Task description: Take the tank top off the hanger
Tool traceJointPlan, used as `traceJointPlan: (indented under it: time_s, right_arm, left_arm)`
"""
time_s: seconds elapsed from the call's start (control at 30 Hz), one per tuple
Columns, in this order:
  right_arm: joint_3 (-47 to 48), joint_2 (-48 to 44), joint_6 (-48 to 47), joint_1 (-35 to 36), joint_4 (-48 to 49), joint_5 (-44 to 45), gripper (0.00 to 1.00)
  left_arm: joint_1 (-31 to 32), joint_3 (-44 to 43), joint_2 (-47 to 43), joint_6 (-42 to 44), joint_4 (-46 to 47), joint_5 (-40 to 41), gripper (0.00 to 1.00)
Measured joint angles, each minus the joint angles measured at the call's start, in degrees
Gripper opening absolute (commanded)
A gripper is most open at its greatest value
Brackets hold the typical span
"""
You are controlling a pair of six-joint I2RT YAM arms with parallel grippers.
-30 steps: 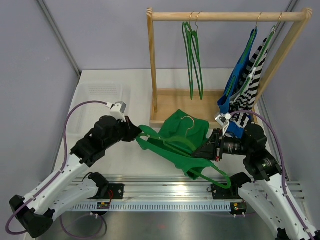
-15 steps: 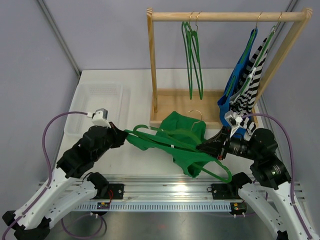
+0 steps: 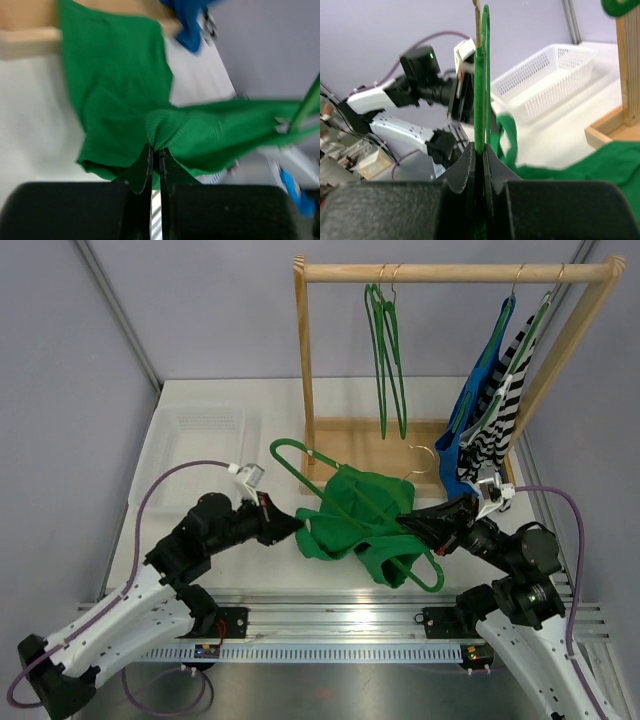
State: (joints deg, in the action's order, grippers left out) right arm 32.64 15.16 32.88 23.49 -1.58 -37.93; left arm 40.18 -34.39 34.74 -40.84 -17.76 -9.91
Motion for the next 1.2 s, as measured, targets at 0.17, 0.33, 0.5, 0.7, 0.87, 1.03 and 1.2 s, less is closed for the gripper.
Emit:
traceJointPlan:
  time_s: [0.17,0.33,0.5,0.7,0.87,1.03,1.2]
  right_arm:
    - [0.42,6.6,5.01,0.0,14.51,0.57,0.0]
    - [4.92,13.29,4.85,0.0,24.26,-0.46,0.0]
    - [7.54,12.66,0.37,0.0,27.5,1.66,0.0]
    - [12.09,10.86,-5.35,0.17,24.06,7.13,0.0]
    - [13.46,10.67,-8.24,0.2,18.84,13.73,0.0]
    - [10.12,7.26,-8.39,0.2,18.43,24.55,0.0]
    - [9.44,6.67,-8.81,0.2,18.4,32.15,0.0]
  left_arm:
    - [12.48,0.79,4.81,4.57,8.17,-10.8,0.0]
    - [23.41,-1.77,14.19,9.68,12.31,-18.27,0.0]
    - [39.28,-6.21,27.67,15.87,12.92,-17.53,0.0]
    - [42.56,-6.88,35.58,17.73,14.84,-11.69,0.0]
    - [38.07,-6.4,35.82,15.3,12.72,0.37,0.0]
    - [29.05,-4.37,35.8,10.88,6.29,11.32,0.0]
    - [27.93,-1.77,35.04,5.7,-0.02,18.78,0.0]
